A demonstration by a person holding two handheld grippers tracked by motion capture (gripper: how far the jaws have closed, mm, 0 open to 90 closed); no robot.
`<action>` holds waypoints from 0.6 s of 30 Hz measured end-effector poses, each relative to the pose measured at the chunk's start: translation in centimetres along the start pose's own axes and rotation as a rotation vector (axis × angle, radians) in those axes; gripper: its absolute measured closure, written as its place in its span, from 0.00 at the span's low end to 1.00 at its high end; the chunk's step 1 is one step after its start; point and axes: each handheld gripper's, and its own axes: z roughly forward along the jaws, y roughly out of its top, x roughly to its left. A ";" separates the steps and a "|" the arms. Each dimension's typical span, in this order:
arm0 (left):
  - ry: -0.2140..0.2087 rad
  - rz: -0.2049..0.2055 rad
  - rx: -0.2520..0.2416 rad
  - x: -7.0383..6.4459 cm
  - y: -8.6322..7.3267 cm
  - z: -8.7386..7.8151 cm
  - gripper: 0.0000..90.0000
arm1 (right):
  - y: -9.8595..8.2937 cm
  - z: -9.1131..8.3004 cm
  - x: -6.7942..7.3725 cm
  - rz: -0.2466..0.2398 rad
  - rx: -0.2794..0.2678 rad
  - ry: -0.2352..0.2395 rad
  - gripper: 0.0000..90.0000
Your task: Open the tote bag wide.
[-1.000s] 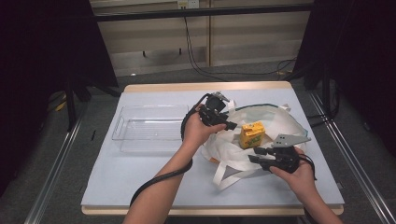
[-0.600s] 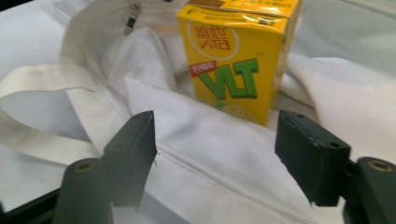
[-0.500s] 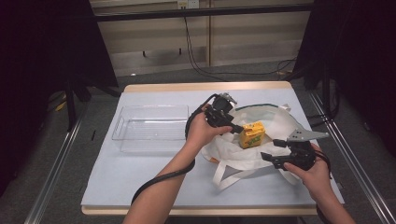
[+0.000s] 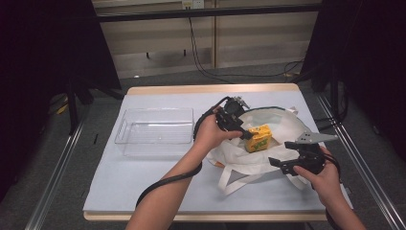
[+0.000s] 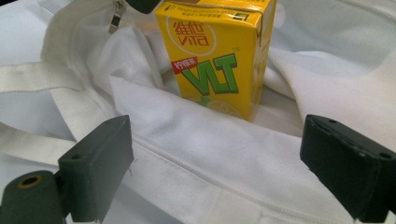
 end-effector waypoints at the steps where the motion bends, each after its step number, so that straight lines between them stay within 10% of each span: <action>1: -0.003 0.010 0.012 0.0 0.1 0.1 0.37 | 0.0 0.0 0.0 0.000 0.000 0.004 0.10; 18: -0.025 0.047 0.052 -0.8 1.2 0.4 0.36 | -0.1 -0.1 -0.2 0.012 0.004 0.007 0.09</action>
